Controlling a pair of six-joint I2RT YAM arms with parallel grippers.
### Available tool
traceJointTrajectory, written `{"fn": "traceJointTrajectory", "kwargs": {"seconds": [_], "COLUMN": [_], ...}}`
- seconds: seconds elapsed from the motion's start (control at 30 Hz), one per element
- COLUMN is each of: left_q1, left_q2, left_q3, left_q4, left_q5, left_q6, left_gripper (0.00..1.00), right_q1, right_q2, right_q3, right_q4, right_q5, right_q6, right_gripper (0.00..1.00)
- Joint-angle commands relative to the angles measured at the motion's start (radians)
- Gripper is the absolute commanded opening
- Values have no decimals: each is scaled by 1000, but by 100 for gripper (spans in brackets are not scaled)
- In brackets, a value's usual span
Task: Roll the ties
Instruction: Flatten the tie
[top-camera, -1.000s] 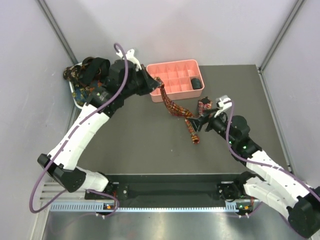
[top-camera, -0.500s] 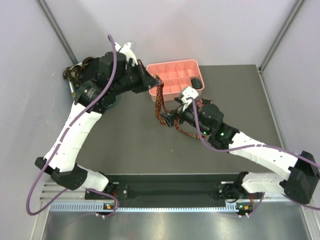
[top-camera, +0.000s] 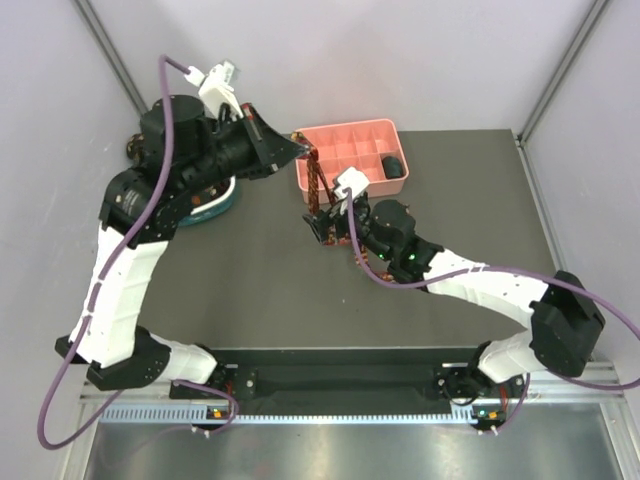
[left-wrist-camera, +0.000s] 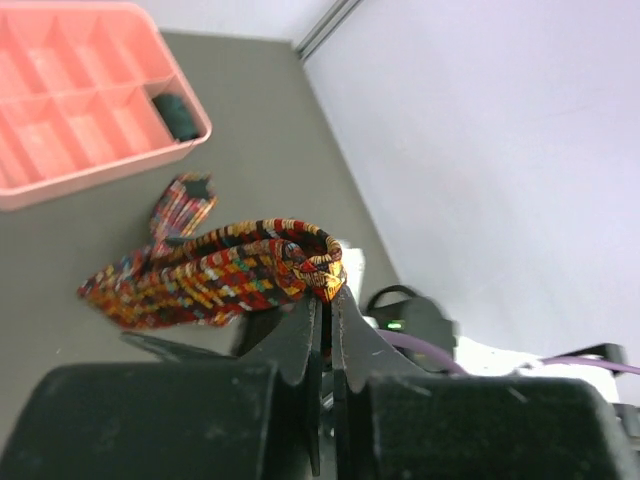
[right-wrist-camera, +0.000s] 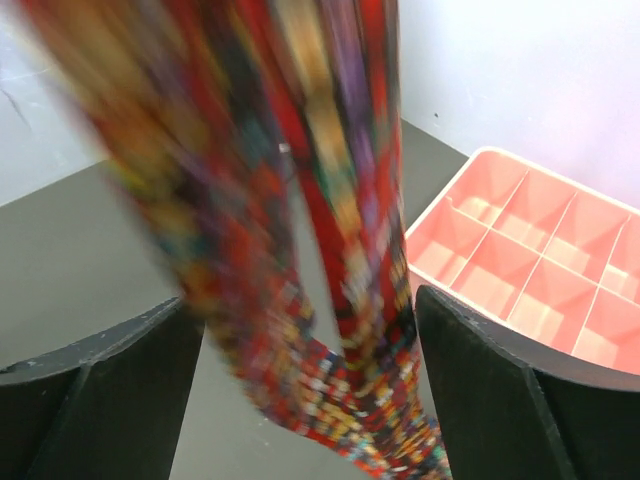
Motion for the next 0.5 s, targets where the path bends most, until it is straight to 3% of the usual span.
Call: {"fn": "traceJointTrajectory", "kwargs": {"seconds": [0.0,0.3,0.37,0.4,0.47], "left_q1": [2,2,4,2,2], "left_q2": [-23,-15,-26,-29,-35], "left_q3": [97,233,233,232,232], "left_q4": [-4,141,167,181,189], "left_q5": [30,78,69,64,55], "left_q6": [-20,-129,-150,-157,-163], "left_gripper": [2,1,1,1,0], "right_q1": [18,42,76,83,111], "right_q2": [31,151,181,192,210], "right_q3": [16,-13,-16,-20,-16], "right_q4": [114,233,269,279,279], "right_q5": [15,-45,-47,-57,-83], "right_q6": [2,121,132,144,146], "right_gripper": [79,74,80,89,93]}}
